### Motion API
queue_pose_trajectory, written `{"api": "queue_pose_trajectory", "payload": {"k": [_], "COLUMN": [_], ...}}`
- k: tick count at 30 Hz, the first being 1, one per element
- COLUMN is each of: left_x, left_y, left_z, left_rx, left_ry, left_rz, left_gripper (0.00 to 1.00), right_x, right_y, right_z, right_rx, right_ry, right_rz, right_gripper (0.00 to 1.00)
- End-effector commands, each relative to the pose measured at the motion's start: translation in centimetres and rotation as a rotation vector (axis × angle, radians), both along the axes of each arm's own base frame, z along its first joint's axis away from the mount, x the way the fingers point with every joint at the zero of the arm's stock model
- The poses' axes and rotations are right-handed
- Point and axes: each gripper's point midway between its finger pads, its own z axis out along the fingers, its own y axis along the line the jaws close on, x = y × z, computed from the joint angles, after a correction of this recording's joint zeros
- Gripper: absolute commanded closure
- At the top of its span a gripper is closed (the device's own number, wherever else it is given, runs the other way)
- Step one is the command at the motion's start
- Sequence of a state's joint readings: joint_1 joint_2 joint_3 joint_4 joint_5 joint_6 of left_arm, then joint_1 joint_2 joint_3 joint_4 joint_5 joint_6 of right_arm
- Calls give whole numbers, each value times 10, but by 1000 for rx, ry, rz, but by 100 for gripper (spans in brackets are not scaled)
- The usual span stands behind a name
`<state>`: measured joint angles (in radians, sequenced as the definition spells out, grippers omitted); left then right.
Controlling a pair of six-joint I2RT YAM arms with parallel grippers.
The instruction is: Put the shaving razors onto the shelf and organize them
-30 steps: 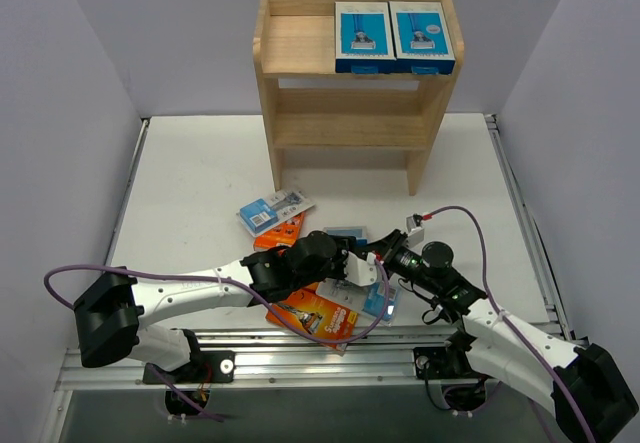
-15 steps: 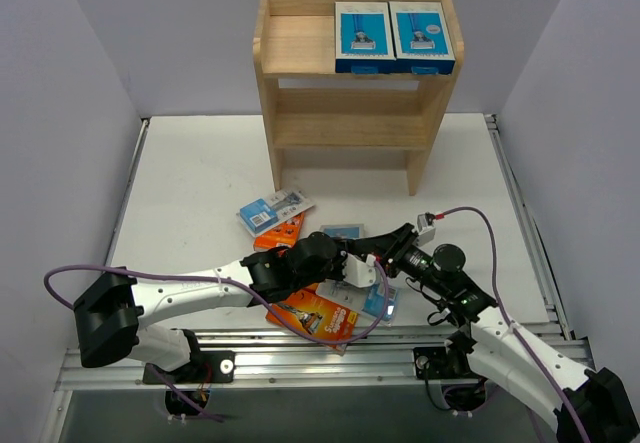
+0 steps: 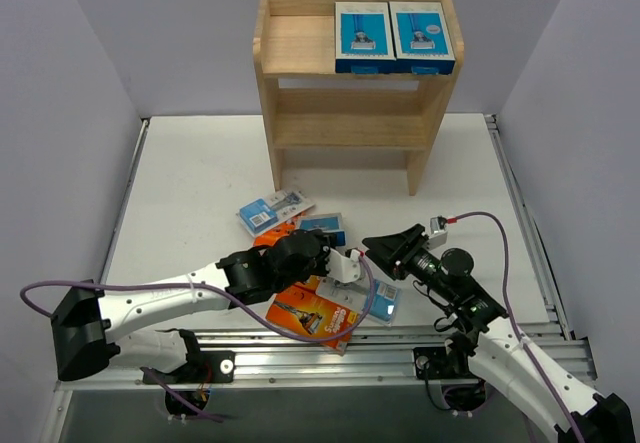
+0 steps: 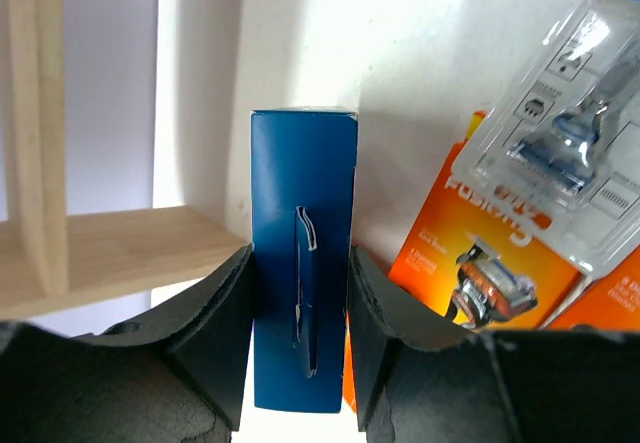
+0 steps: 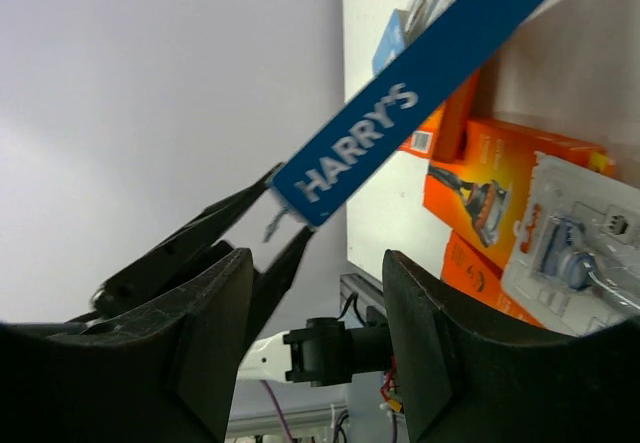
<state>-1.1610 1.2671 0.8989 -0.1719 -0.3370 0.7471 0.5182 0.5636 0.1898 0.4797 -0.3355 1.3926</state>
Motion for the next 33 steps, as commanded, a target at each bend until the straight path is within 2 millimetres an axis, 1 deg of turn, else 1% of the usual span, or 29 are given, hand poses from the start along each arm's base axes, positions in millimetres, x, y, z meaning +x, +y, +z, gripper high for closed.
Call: {"api": "queue_pose_trajectory", "payload": {"k": [1,2,4,6,7,8,9,10,11,13,14,17,20,22,23,25,26,28,29,31,32,33], "left_x": [9,8,6,-2,-5,-9,-12,-15,-16,-16,-16,-13,-9,-8,-7,-5,-4,-2,-2,2,1,2], "left_y": [15,20,29,41,44,52,56,62,67,75,80,90,100,103,104,105,106,104,105,98,97,95], "left_z": [57,68,90,125,139,156,166,191,203,221,238,266,290,303,313,324,333,340,351,352,358,361], "left_rx": [-51,-55,-50,-83,-105,-132,-139,-184,-194,-197,-208,-217,-210,-216,-212,-200,-222,-206,-237,-203,-218,-218], "left_ry": [-95,-111,-120,-132,-140,-156,-160,-186,-206,-241,-279,-374,-475,-519,-558,-607,-637,-692,-727,-764,-785,-797], "left_rz": [51,53,51,34,26,19,10,10,5,18,19,32,56,66,70,72,89,89,100,95,100,96], "left_gripper": [94,96,97,97,97,97,97,97,97,98,98,98,98,98,98,98,98,98,98,98,98,98], "right_x": [8,9,9,11,12,13,14,14,16,18,19,21,23,24,24,25,27,27,29,29,30,31], "right_y": [-5,-5,-5,-4,-4,-4,-4,-4,-4,-6,-6,-9,-13,-15,-17,-20,-23,-23,-25,-27,-27,-27], "right_z": [1,-3,-7,-13,-14,-17,-19,-20,-22,-23,-24,-27,-28,-31,-32,-34,-36,-36,-37,-40,-41,-42], "right_rx": [-41,-40,-38,-40,-42,-44,-45,-47,-49,-55,-56,-61,-67,-77,-80,-82,-85,-84,-87,-87,-89,-88], "right_ry": [-23,-18,-13,-4,-4,3,4,6,9,9,10,16,17,21,27,31,33,32,35,41,40,44], "right_rz": [-32,-31,-26,-19,-15,-12,-6,-4,-5,-7,-7,-6,-9,-15,-19,-23,-32,-29,-36,-34,-32,-31], "right_gripper": [50,50,49,49,49,49,49,49,49,49,49,50,50,50,50,50,50,50,50,50,50,50]}}
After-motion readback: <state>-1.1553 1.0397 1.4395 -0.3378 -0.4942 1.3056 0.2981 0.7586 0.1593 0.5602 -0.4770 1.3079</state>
